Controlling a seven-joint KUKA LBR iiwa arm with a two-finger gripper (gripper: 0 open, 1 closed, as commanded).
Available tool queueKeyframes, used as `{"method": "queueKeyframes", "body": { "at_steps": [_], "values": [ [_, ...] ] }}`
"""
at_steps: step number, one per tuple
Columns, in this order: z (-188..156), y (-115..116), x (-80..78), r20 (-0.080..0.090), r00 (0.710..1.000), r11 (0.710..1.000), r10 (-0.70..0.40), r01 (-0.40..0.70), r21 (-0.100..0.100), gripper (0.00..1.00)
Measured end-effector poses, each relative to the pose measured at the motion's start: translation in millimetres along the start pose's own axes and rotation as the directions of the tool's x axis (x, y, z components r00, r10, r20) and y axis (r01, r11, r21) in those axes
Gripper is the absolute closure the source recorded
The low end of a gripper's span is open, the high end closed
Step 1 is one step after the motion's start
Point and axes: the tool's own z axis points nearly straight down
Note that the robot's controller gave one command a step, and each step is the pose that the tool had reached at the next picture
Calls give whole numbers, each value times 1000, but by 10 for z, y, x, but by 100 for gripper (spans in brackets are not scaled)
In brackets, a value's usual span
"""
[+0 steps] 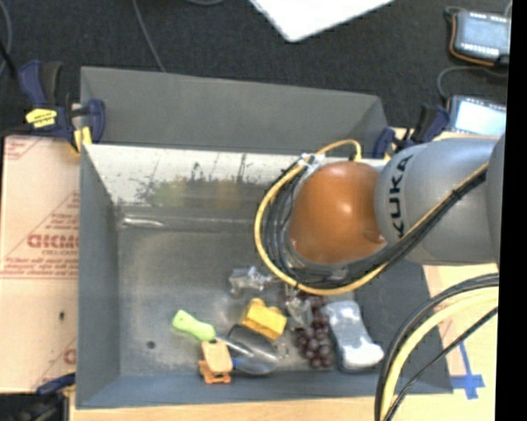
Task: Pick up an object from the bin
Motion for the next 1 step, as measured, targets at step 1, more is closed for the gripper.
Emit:
{"method": "queueKeyframes", "body": {
  "at_steps": [1],
  "values": [
    [23, 229, 583, 8, 942, 942, -334, 334, 16, 100]
  ]
}}
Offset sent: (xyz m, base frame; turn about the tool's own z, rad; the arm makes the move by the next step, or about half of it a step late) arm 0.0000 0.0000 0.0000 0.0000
